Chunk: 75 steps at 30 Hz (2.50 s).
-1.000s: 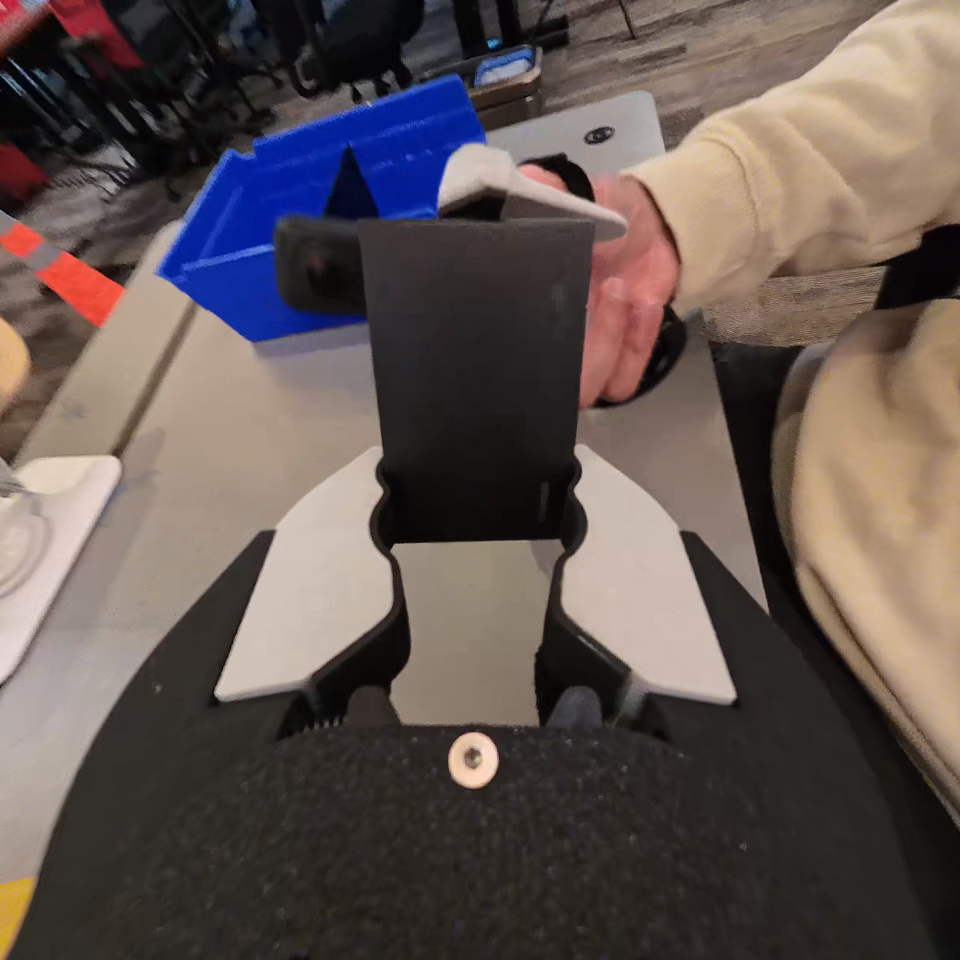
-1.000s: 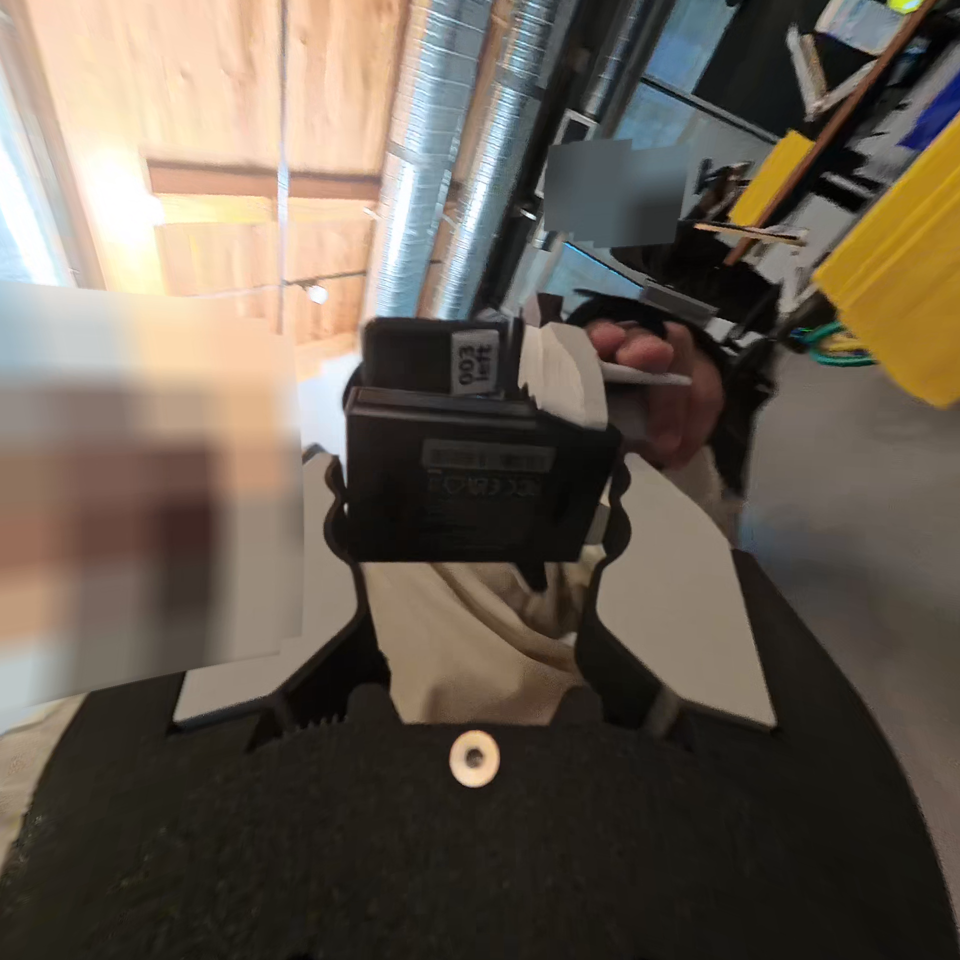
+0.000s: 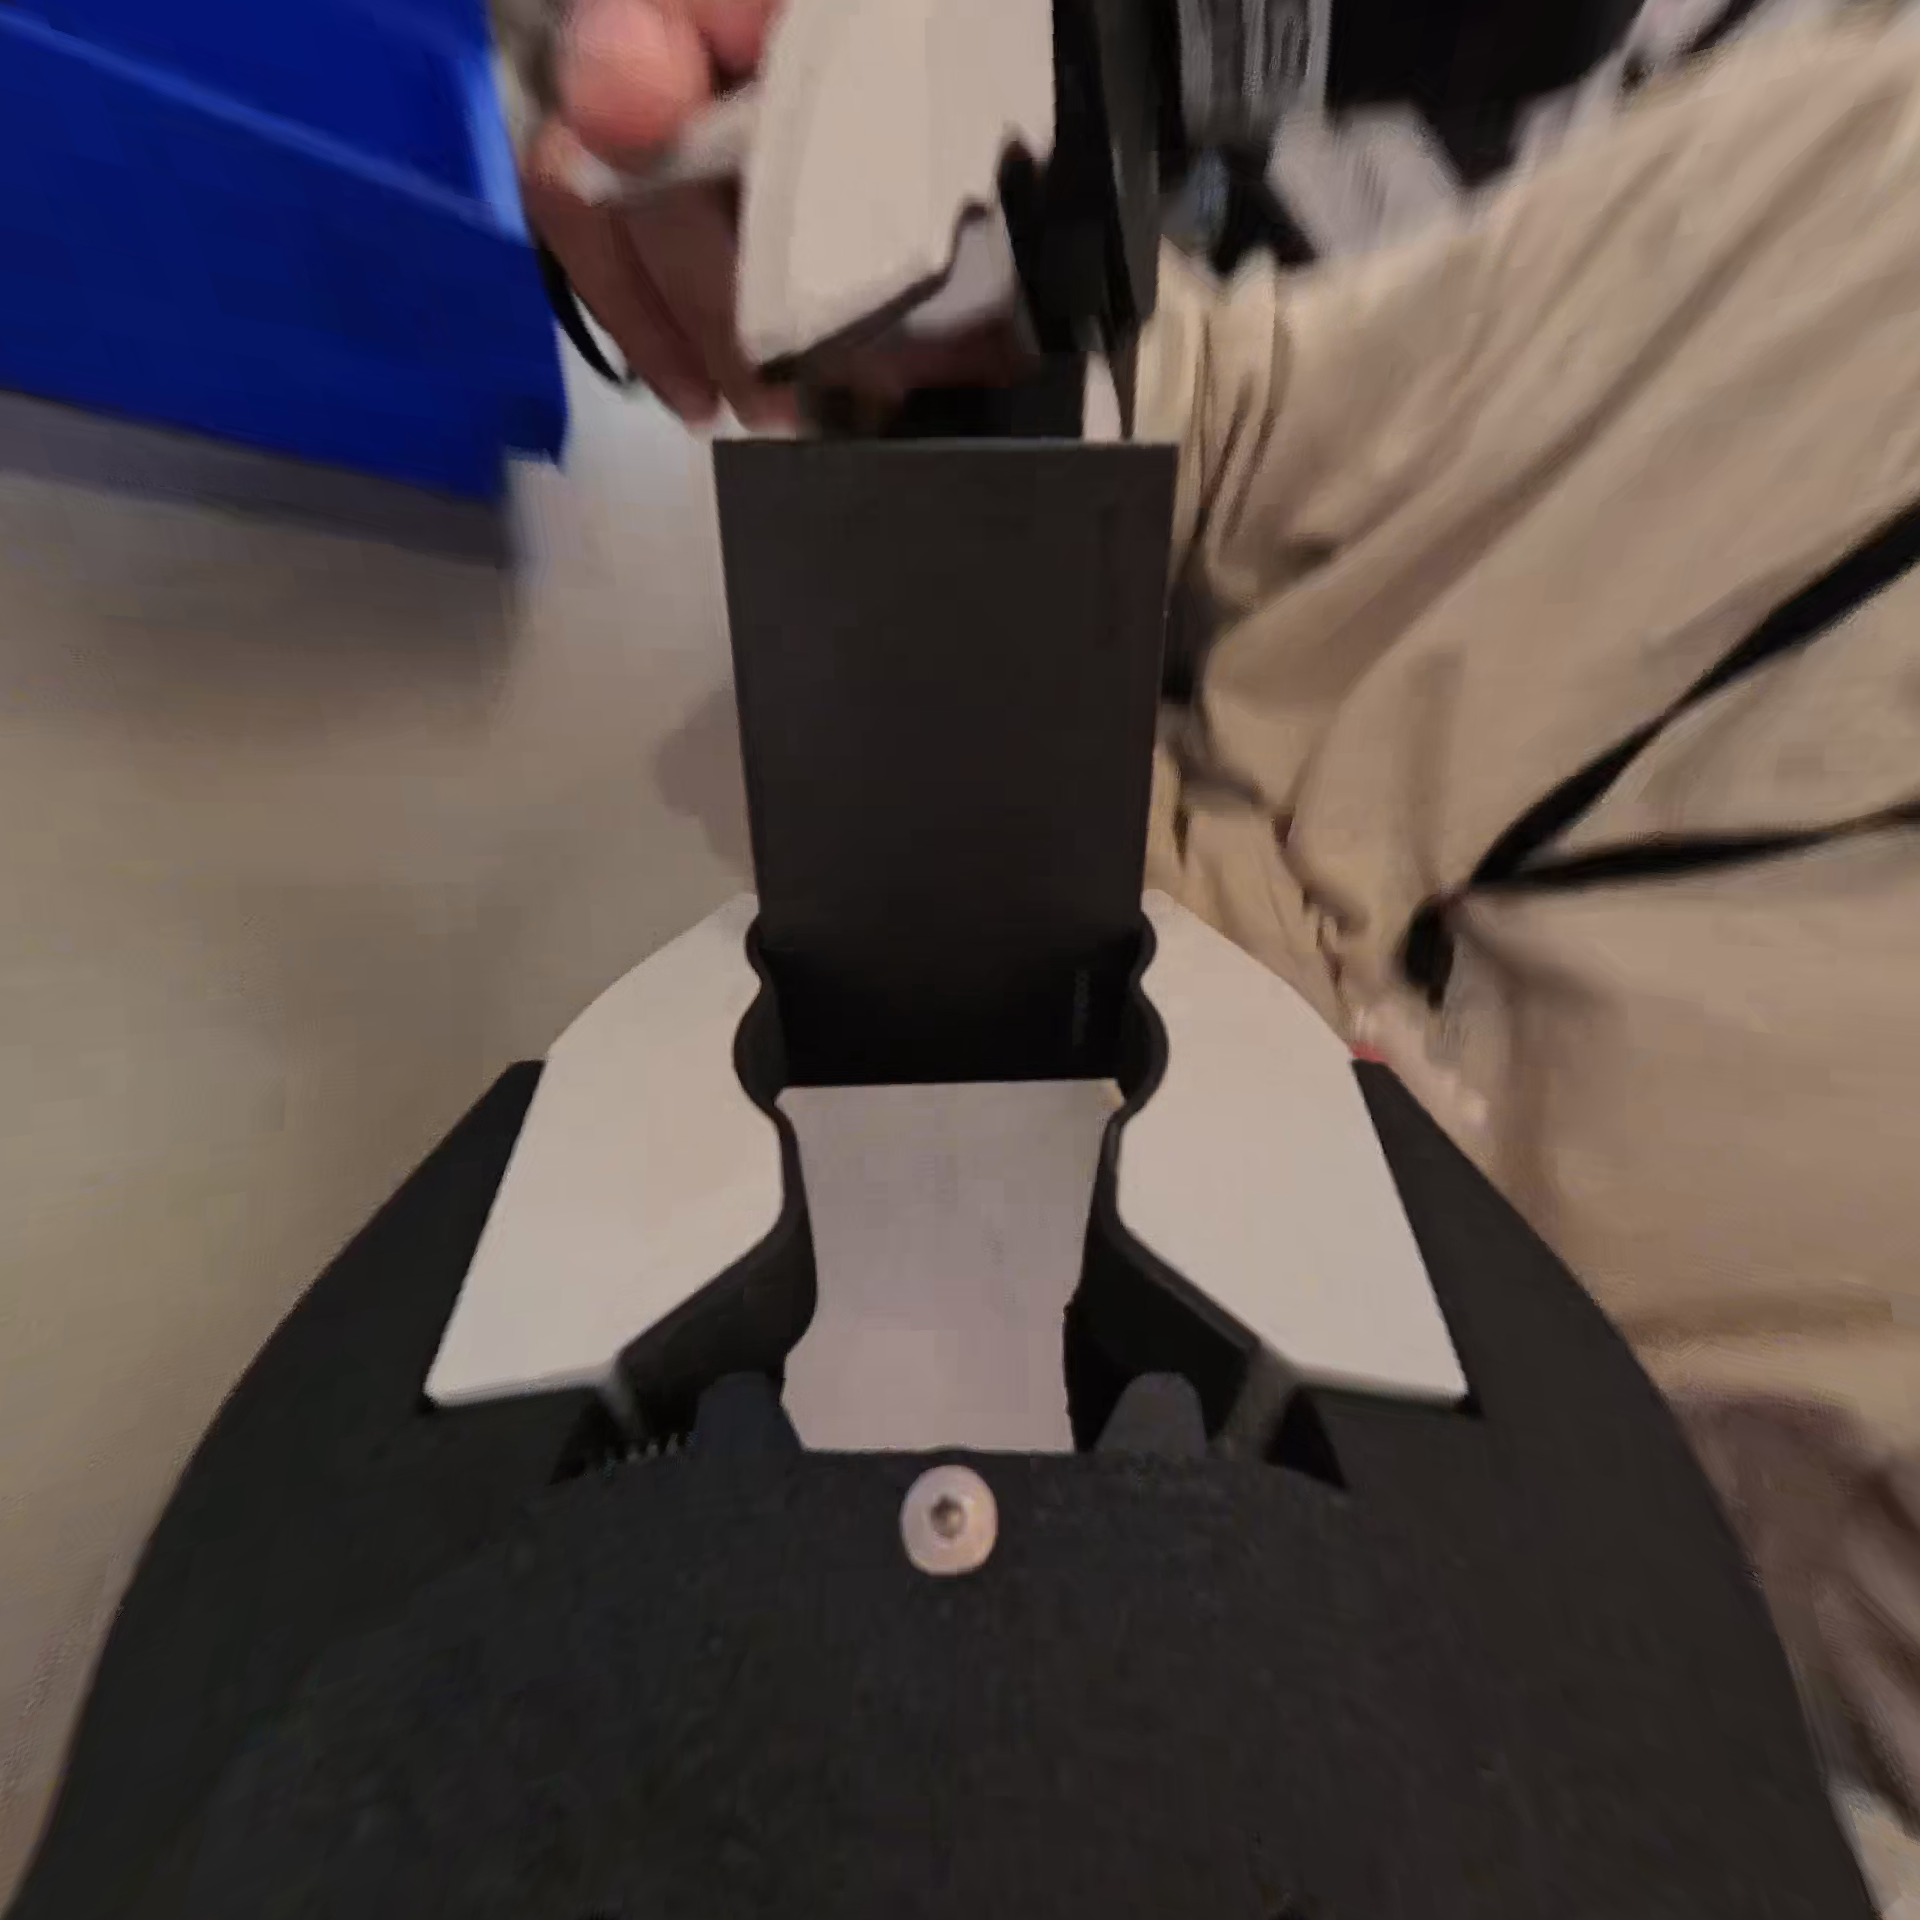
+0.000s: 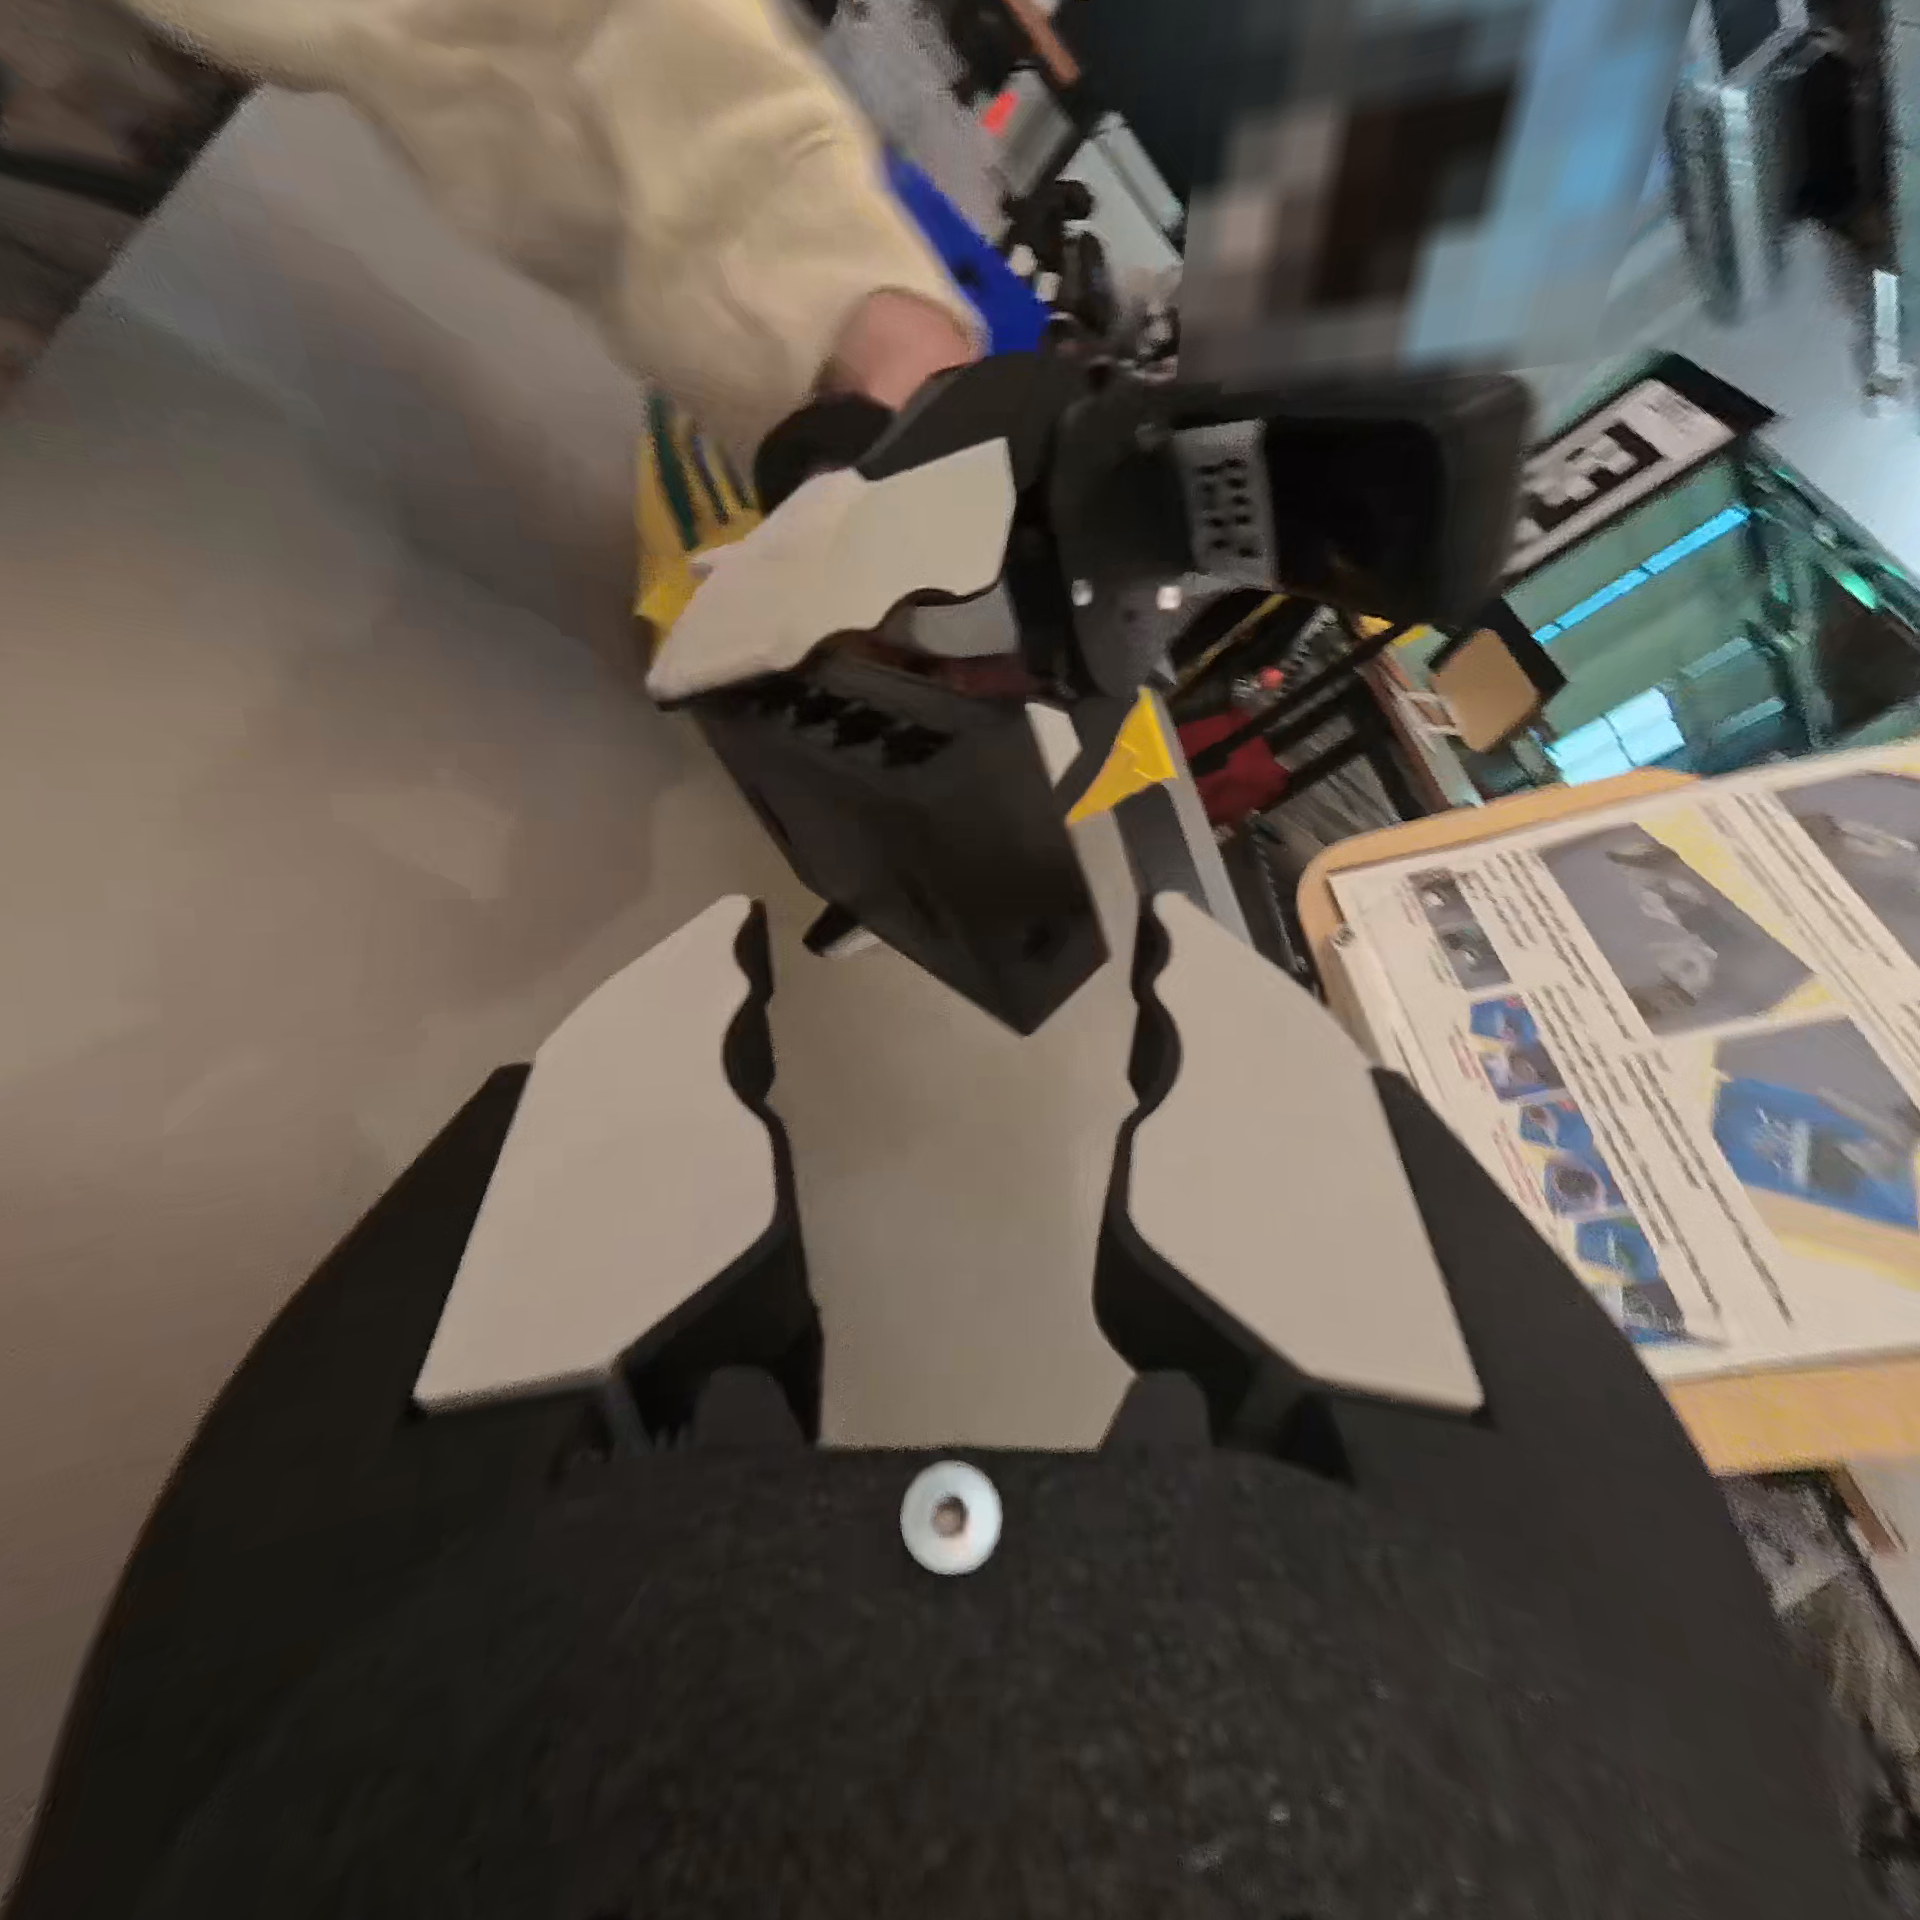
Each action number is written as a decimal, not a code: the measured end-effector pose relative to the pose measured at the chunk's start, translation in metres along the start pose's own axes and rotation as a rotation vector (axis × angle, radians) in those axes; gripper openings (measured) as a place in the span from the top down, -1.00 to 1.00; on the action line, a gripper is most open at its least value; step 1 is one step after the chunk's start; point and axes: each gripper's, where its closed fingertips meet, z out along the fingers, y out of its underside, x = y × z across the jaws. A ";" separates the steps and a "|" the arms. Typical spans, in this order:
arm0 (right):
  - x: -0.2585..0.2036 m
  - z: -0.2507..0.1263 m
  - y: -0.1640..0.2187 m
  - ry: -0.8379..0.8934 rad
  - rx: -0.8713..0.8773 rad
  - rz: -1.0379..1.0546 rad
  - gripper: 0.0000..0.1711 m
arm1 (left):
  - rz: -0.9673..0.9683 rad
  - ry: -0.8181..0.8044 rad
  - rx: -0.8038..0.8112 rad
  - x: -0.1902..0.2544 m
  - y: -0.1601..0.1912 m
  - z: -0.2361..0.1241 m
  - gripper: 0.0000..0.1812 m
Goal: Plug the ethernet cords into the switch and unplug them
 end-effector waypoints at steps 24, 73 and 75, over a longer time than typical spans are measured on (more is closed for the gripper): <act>0.033 0.007 -0.023 0.630 -0.017 -0.022 0.38 | -0.425 0.138 1.538 -0.011 -0.076 -0.038 0.33; -0.019 0.018 -0.006 0.209 0.003 0.012 0.55 | -0.288 0.093 1.171 -0.002 -0.036 -0.018 0.31; -0.025 0.019 -0.009 0.165 0.021 0.021 0.57 | -0.271 0.076 1.136 -0.001 -0.037 -0.008 0.31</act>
